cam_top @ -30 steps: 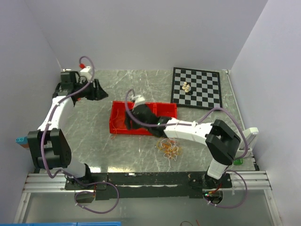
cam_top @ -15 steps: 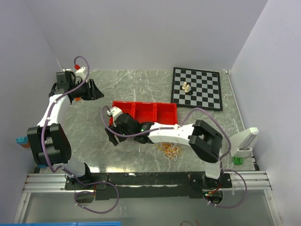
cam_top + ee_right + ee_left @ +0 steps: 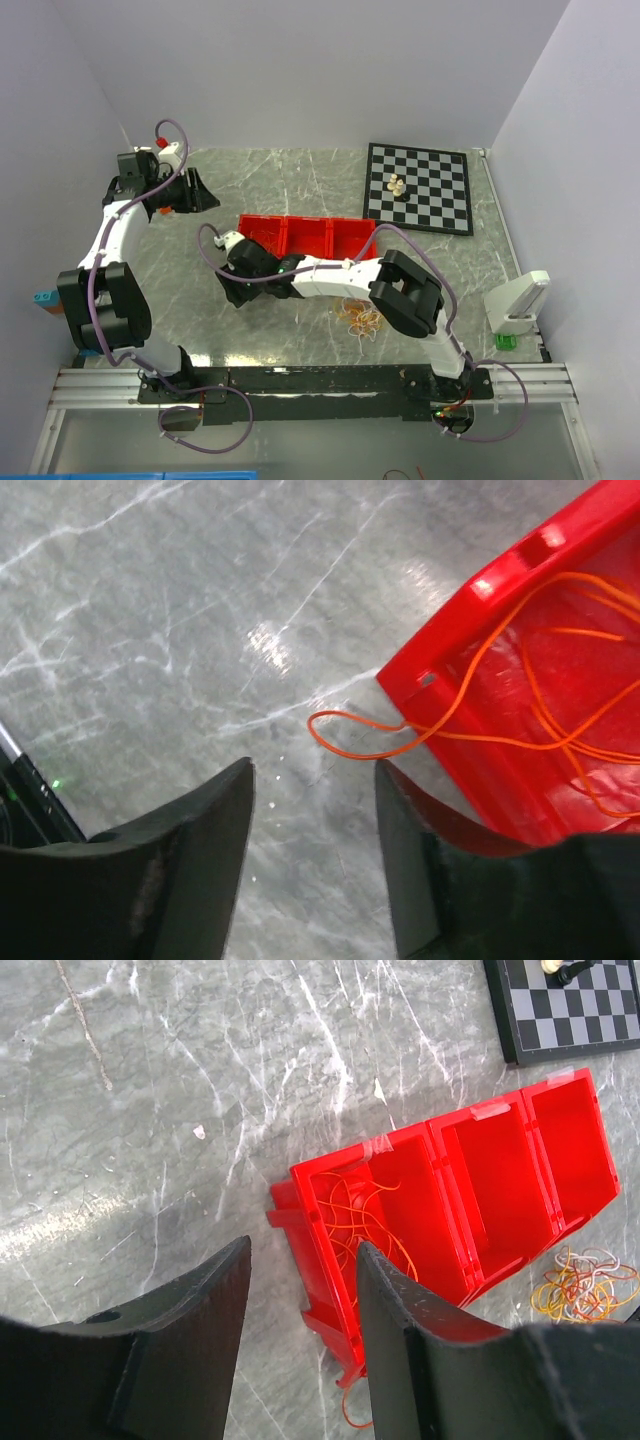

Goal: Untangle the cables

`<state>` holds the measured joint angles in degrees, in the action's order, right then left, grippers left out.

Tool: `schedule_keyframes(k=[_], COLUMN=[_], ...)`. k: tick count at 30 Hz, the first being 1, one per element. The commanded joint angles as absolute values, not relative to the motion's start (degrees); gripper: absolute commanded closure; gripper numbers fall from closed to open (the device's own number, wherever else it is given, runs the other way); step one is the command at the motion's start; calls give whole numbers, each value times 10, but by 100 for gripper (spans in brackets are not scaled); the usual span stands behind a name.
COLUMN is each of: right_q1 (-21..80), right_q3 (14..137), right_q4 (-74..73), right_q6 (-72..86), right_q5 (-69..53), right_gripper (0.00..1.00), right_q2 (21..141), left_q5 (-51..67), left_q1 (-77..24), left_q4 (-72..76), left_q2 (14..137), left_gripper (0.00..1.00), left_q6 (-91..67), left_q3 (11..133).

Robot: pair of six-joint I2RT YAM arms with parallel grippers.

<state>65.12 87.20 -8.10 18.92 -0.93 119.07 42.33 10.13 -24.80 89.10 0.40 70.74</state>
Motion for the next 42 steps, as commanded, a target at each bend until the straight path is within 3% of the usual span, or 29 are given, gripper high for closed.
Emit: schedule_keyframes(k=[1,8,14,20,27,28,30,32,42], right_q1=[645,642,634,607,591,590,590,590,591], right_q3=[911,905,884,874,853,852,845,836,828], right_q4=[-97,-96,-77,-70,-51,-50,-39,-33,-4], right_q6=[202,219,218,225,234,233,235,239,234], right_q5=[18,47,71,79,74,67,51,43,-15], right_gripper=[44,60,88,92,90,84,52,39,46], right_q2=[1206,1205,1175,1151,1132,1131,1128,1126,1136], left_q5=[441,446,451,453,457,458,459,459,461], left_q1=[106,109,109,110,113,113,113,114,120], left_q4=[-245,-246,-244,-245,-246,-246,-245,-244,-247], left_q2=[893,893,891,889,890,891,891,891,895], left_gripper=[49,49,50,50,51,51,52,52,53], left_q6=[7,9,8,11,11,12,12,12,15], left_q3=[730,727,720,713,708,708,708,707,708])
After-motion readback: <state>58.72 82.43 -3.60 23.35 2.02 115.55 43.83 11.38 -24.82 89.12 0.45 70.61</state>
